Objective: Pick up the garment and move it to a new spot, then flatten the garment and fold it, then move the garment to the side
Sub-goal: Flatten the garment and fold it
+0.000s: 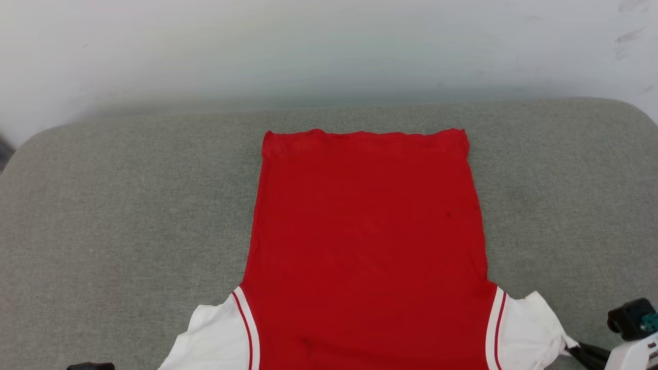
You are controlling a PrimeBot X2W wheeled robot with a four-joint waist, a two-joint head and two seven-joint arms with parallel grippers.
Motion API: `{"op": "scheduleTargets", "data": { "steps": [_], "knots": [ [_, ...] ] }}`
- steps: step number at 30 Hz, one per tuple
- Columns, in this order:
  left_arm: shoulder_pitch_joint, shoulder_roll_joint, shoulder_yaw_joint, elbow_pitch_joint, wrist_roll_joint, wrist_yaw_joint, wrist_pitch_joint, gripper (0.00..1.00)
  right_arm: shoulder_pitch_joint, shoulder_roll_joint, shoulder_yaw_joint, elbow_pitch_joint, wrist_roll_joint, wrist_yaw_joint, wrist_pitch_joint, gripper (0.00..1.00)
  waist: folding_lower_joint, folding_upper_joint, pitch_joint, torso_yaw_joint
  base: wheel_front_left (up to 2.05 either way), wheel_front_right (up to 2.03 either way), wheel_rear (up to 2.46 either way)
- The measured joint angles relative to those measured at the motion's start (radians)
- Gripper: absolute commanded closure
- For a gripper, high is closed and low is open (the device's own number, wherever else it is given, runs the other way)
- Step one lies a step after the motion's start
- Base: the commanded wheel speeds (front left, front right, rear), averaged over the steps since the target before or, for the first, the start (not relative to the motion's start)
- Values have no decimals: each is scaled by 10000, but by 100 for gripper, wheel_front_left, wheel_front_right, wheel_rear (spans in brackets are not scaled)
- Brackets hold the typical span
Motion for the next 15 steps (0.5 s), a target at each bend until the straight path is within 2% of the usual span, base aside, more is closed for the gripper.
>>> {"op": "scheduleTargets", "data": {
  "steps": [1, 5, 10, 15],
  "knots": [
    [-12, -38, 19, -59, 58, 17, 0, 100, -28, 38, -268, -59, -104, 0, 71, 0, 0, 0, 24, 6, 0, 0, 0],
    [-219, -234, 182, -305, 426, 151, 0, 100, -342, 6, -1360, -520, -639, -2, 359, 0, 1, 0, 200, 51, 0, 0, 0],
    [-421, -414, 514, -571, 928, 299, -8, 100, -1074, -257, -3237, -1530, -1243, -2, 792, 0, 1, 0, 557, 158, 0, 0, 0],
    [-650, -612, 930, -890, 1488, 414, -10, 100, -2260, -328, -4853, -2642, -1935, -4, 1755, 0, 3, 0, 1105, 324, 0, 0, 0]
  ]
}}
